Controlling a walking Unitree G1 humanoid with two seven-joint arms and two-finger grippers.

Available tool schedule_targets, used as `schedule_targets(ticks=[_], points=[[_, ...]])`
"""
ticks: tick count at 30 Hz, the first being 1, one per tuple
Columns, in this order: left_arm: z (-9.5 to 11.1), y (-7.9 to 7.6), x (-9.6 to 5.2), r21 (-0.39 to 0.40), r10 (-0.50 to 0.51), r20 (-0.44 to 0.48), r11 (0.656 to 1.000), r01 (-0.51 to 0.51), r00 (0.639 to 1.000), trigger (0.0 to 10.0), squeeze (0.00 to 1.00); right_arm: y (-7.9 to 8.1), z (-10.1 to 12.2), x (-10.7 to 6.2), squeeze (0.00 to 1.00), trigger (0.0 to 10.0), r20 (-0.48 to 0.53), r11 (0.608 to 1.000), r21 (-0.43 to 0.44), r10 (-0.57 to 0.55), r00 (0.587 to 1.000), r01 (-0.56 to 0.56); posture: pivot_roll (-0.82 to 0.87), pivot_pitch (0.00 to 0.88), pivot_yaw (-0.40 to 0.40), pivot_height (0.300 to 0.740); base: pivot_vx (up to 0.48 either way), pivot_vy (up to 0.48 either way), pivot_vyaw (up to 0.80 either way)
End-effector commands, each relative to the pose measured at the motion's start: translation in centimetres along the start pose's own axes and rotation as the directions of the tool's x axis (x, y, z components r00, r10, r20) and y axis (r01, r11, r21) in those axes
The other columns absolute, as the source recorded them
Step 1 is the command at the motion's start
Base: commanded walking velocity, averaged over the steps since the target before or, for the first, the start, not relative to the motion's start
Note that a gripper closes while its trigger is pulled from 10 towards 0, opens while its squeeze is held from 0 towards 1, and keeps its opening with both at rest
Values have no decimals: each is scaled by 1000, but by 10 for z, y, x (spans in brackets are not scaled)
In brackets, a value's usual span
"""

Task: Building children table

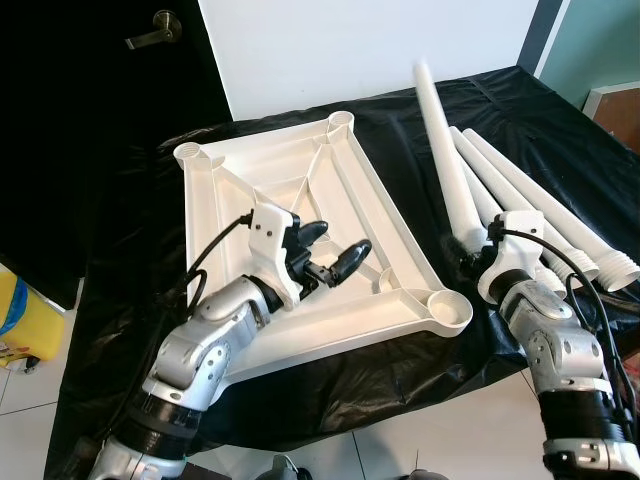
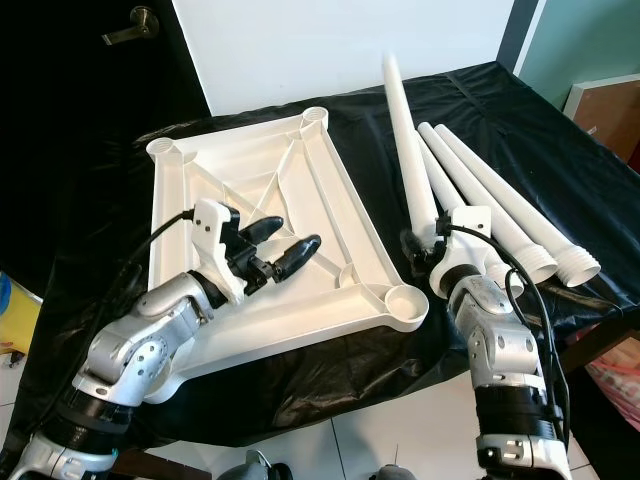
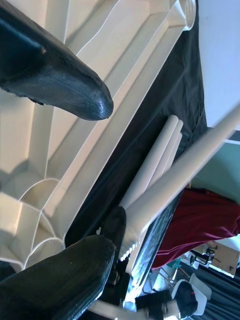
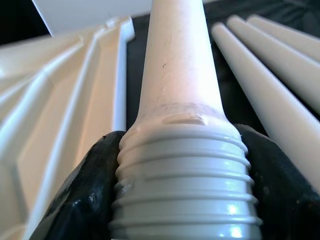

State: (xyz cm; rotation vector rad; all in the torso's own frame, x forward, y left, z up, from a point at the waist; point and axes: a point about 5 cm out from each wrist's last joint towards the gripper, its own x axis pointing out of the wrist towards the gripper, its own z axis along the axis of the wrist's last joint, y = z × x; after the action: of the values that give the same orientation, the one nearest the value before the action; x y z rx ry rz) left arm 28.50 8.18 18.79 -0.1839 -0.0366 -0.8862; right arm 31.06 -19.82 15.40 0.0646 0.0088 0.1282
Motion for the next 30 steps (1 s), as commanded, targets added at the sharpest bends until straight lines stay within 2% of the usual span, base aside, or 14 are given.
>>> schedule_targets(ticks=[1, 2, 3, 4, 6, 9, 11, 12, 17, 20, 25, 30], points=[[-2, -5, -1, -23, -169, -18, 986, 168, 986, 10000, 0, 3, 4, -3, 0, 10000, 51, 1000, 8, 13, 999, -14, -96, 88, 86, 740, 0, 0, 0], [0, -5, 1, -28, -187, -16, 982, 186, 982, 10000, 0, 12, 7, -6, 0, 10000, 100, 999, -4, 50, 994, -50, -97, 89, 91, 740, 0, 0, 0], [0, -5, 1, -28, -187, -16, 982, 186, 982, 10000, 0, 12, 7, -6, 0, 10000, 100, 999, -4, 50, 994, -50, -97, 89, 91, 740, 0, 0, 0], [1, -5, 4, -47, -208, -14, 977, 208, 978, 10000, 0, 22, 9, -10, 0, 10000, 143, 995, -23, 95, 985, -92, -98, 90, 92, 740, 0, 0, 0], [1, -5, 4, -47, -208, -14, 977, 208, 978, 10000, 0, 22, 9, -10, 0, 10000, 143, 995, -23, 95, 985, -92, -98, 90, 92, 740, 0, 0, 0], [13, -8, 17, -126, -293, 32, 947, 294, 956, 10000, 0, 53, 9, -21, 0, 10000, 217, 966, -90, 258, 942, -244, -101, 87, 98, 740, 0, 0, 0], [16, -8, 19, -142, -305, 45, 941, 309, 951, 10000, 0, 58, 9, -23, 0, 10000, 227, 958, -102, 284, 932, -268, -101, 87, 98, 740, 0, 0, 0], [21, -7, 22, -176, -319, 66, 929, 326, 945, 10000, 0, 61, 8, -25, 0, 10000, 234, 952, -109, 306, 923, -287, -101, 85, 99, 740, 0, 0, 0], [24, -6, 23, -196, -339, 68, 918, 345, 938, 10000, 0, 64, 7, -26, 0, 10000, 241, 946, -119, 322, 916, -301, -101, 83, 100, 740, 0, 0, 0], [37, 0, 28, -269, -378, 95, 881, 389, 921, 10000, 0, 73, 5, -31, 0, 10000, 249, 919, -143, 392, 886, -366, -106, 82, 107, 740, 0, 0, 0], [49, 5, 28, -312, -402, 133, 851, 423, 906, 10000, 0, 79, 0, -36, 0, 10000, 238, 896, -172, 441, 865, -410, -108, 80, 111, 740, 0, 0, 0], [51, 17, 33, -309, -371, 99, 871, 383, 923, 10000, 0, 87, -4, -41, 0, 10000, 229, 859, -206, 508, 831, -469, -109, 81, 112, 740, 0, 0, 0]])
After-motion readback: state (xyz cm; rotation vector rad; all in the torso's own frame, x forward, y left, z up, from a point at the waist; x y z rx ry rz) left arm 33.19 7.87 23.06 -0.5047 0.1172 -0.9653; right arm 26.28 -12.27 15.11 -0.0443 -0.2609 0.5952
